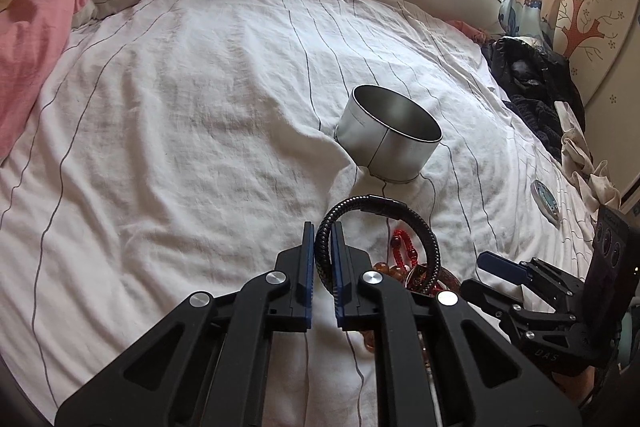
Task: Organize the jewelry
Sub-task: 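Grasp the black braided bracelet with the left tool while the right tool grasps the silver bangle, then carry both bracelets over the silver tin and open both tools to drop them in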
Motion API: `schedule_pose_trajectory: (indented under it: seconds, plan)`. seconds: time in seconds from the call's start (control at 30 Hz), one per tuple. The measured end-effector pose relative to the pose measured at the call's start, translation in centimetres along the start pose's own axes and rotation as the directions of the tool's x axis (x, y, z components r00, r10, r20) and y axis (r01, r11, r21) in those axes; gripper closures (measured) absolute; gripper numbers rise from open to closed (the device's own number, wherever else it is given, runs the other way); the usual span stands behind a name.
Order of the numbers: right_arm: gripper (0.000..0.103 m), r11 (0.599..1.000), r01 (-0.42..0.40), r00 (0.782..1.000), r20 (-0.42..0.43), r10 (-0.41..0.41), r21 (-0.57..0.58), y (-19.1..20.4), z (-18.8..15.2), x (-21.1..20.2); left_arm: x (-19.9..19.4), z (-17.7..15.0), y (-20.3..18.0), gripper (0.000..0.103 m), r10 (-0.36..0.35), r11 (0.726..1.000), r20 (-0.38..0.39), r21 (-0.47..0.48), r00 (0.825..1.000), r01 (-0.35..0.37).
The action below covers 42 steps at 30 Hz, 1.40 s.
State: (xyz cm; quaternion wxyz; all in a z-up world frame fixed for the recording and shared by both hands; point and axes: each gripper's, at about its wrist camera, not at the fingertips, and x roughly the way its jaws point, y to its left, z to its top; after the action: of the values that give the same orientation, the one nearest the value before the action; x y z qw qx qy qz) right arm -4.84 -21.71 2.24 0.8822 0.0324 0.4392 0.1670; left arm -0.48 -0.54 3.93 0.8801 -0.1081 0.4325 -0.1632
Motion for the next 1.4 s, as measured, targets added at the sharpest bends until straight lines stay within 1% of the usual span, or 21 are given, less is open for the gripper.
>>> schedule_pose_trajectory:
  seconds: [0.03,0.1,0.13,0.17,0.2,0.3,0.33,0.47,0.63,0.77,0.93,1.13,1.4]
  plan:
    - [0.061,1.000,-0.009,1.000,-0.017,0.009,-0.016,0.1,0.1,0.3,0.0,0.0,0.0,0.096,0.001,1.000,0.001,0.001,1.000,-0.001]
    - [0.067,0.998,-0.024,0.999,-0.049,0.022,-0.049,0.5,0.4,0.9,0.0,0.1,0.0,0.096,-0.001,1.000,0.003,0.002,1.000,0.001]
    - [0.072,0.997,-0.031,0.997,-0.068,0.026,-0.067,0.6,0.4,1.1,0.0,0.1,0.0,0.096,-0.002,1.000,0.002,0.003,1.000,0.002]
    - [0.076,0.996,-0.030,0.996,-0.089,0.023,-0.082,0.8,0.3,1.3,0.1,0.1,-0.1,0.096,-0.002,1.000,0.001,0.005,1.000,0.002]
    - [0.083,0.995,-0.033,0.994,-0.105,0.023,-0.097,1.1,0.4,1.7,0.1,0.1,-0.1,0.096,-0.002,1.000,0.001,0.007,1.000,0.002]
    - [0.098,0.990,-0.010,0.993,-0.116,-0.007,-0.140,2.0,0.3,2.0,0.1,0.1,-0.2,0.095,-0.002,1.000,0.001,0.013,1.000,0.001]
    - [0.098,0.990,-0.003,0.995,-0.102,-0.012,-0.143,2.2,0.2,1.8,0.1,0.1,-0.2,0.095,-0.001,1.000,0.003,0.013,1.000,0.001]
    - [0.099,0.996,0.001,1.000,-0.020,-0.003,-0.093,2.0,0.1,-0.3,-0.4,0.3,-0.1,0.095,-0.001,1.000,0.021,0.011,1.000,0.001]
    - [0.099,1.000,-0.010,0.997,0.079,0.012,-0.019,0.7,-0.2,-3.4,-0.9,0.3,-0.2,0.095,-0.002,1.000,0.041,0.014,0.999,0.001]
    - [0.099,1.000,-0.011,0.993,0.119,0.010,0.010,0.4,0.1,-4.6,-1.3,0.4,-0.6,0.096,-0.014,1.000,0.060,0.024,0.998,0.013]
    - [0.099,0.999,0.001,0.987,0.158,-0.007,0.040,-0.5,0.8,-5.3,-1.6,0.8,-1.5,0.095,-0.009,0.999,0.083,0.054,0.996,0.005]
    - [0.099,0.999,0.024,0.983,0.181,-0.032,0.048,-1.5,2.7,-5.3,-1.4,3.3,-2.9,0.095,-0.012,0.997,0.110,0.075,0.994,0.004]
    - [0.098,0.997,0.075,0.974,0.213,-0.081,0.035,-3.1,6.9,-4.1,2.3,8.1,-5.6,0.095,-0.012,0.993,0.107,0.121,0.994,-0.001]
